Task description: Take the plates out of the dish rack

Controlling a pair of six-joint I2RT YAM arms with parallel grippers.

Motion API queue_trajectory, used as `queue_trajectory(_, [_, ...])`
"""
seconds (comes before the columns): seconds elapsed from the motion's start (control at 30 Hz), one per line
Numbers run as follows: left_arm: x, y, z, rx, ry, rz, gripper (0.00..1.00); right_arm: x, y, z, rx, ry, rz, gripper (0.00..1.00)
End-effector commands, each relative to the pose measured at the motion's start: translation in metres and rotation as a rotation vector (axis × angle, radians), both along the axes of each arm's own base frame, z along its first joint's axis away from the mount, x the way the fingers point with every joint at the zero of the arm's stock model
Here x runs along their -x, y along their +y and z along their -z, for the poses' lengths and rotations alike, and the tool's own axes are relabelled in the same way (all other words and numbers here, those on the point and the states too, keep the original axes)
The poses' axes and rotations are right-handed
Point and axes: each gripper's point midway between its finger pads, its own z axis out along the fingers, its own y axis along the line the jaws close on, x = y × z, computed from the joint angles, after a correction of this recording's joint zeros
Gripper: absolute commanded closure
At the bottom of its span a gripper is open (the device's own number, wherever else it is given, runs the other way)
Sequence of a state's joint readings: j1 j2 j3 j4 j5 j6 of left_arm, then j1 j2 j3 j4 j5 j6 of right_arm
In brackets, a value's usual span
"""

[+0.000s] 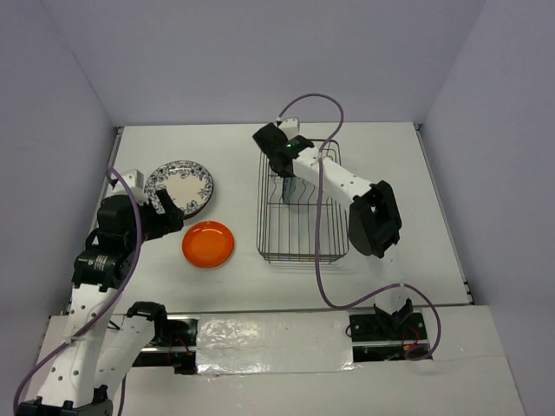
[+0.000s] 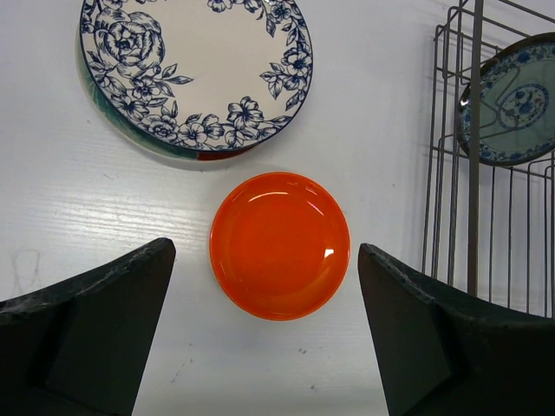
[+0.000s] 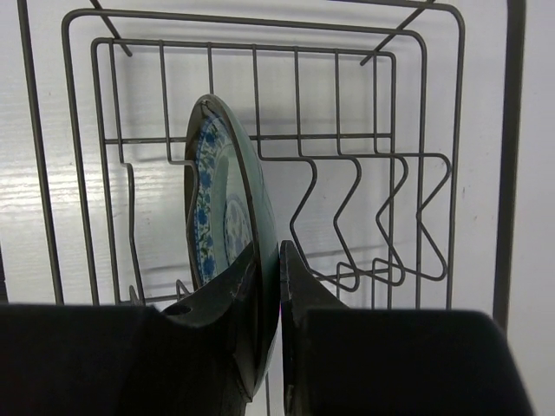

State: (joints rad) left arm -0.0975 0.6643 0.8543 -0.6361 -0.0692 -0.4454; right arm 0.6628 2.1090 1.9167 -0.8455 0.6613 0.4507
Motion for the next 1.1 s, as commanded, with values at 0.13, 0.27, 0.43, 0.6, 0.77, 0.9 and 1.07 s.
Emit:
queue_trajectory(0.13, [-0.004, 0.000, -0.008, -0.014, -0.028, 0.005, 0.00, 0.006, -0.012, -0.108, -0.049, -0.146, -0.046, 0.94])
queue_trajectory(0.27, [-0.004, -0.002, -0.008, -0.014, -0.024, 0.019, 0.00, 0.017, -0.015, -0.145, -0.061, -0.188, -0.084, 0.94])
queue_trajectory(0.43, [-0.004, -0.030, -0.025, 0.051, -0.065, 0.166, 0.00, 0.052, -0.003, -0.191, -0.099, -0.237, -0.205, 0.94])
queue_trajectory(0.6, [0.012, -0.109, -0.068, 0.326, -0.236, 0.589, 0.00, 0.115, 0.049, -0.214, -0.243, -0.237, -0.475, 0.94])
queue_trajectory(0.77, [0.019, -0.123, -0.084, 0.382, -0.297, 0.688, 0.01, 0.178, 0.100, -0.218, -0.529, -0.213, -0.773, 0.93])
queue_trajectory(0.9, [0.017, -0.120, -0.073, 0.345, -0.251, 0.680, 0.00, 0.206, 0.113, -0.228, -0.678, -0.223, -0.877, 0.93])
queue_trajectory(1.07, [0.018, -0.125, -0.053, 0.363, -0.179, 0.713, 0.03, 0.233, 0.138, -0.232, -0.829, -0.184, -1.036, 0.93])
